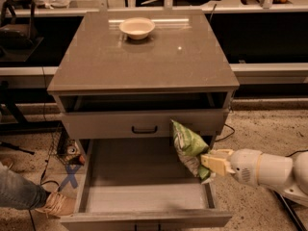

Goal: Pick green jalapeno chip bag from middle drawer and place on counter

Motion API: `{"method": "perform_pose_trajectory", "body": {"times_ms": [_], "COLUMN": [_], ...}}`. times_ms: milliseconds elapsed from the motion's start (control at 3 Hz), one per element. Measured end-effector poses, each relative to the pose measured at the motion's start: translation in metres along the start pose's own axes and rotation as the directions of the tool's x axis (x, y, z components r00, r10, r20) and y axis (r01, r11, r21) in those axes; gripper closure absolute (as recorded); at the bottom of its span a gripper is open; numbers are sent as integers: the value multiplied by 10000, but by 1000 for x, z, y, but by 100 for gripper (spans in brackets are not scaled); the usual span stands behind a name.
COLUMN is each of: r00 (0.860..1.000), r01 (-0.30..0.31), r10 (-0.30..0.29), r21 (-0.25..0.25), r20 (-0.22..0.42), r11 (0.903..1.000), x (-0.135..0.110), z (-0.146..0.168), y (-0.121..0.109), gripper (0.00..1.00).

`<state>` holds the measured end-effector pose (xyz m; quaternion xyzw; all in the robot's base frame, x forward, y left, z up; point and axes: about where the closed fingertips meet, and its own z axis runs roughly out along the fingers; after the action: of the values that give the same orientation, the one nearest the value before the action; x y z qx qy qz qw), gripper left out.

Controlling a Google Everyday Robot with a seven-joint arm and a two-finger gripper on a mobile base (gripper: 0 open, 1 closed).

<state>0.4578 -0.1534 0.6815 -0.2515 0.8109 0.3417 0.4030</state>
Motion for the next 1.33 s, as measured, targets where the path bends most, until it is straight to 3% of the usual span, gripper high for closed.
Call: {"method": "perform_pose_trajectory", "body": {"times_ms": [333,667,1000,1333], "r00": [9936,9754,9754,9583], "r01": [654,1369,1370,1822], "r10": [-697,-1517,-1517,-2063], "r21": [502,996,995,1336], "r20": [889,1600,1600,1977], "r11": [9966,9856,9856,9741], "x": [-32,-61,-61,-91], "z": [-39,-74,-74,-86], "y": [2,10,10,7], "gripper": [100,100,100,100]}}
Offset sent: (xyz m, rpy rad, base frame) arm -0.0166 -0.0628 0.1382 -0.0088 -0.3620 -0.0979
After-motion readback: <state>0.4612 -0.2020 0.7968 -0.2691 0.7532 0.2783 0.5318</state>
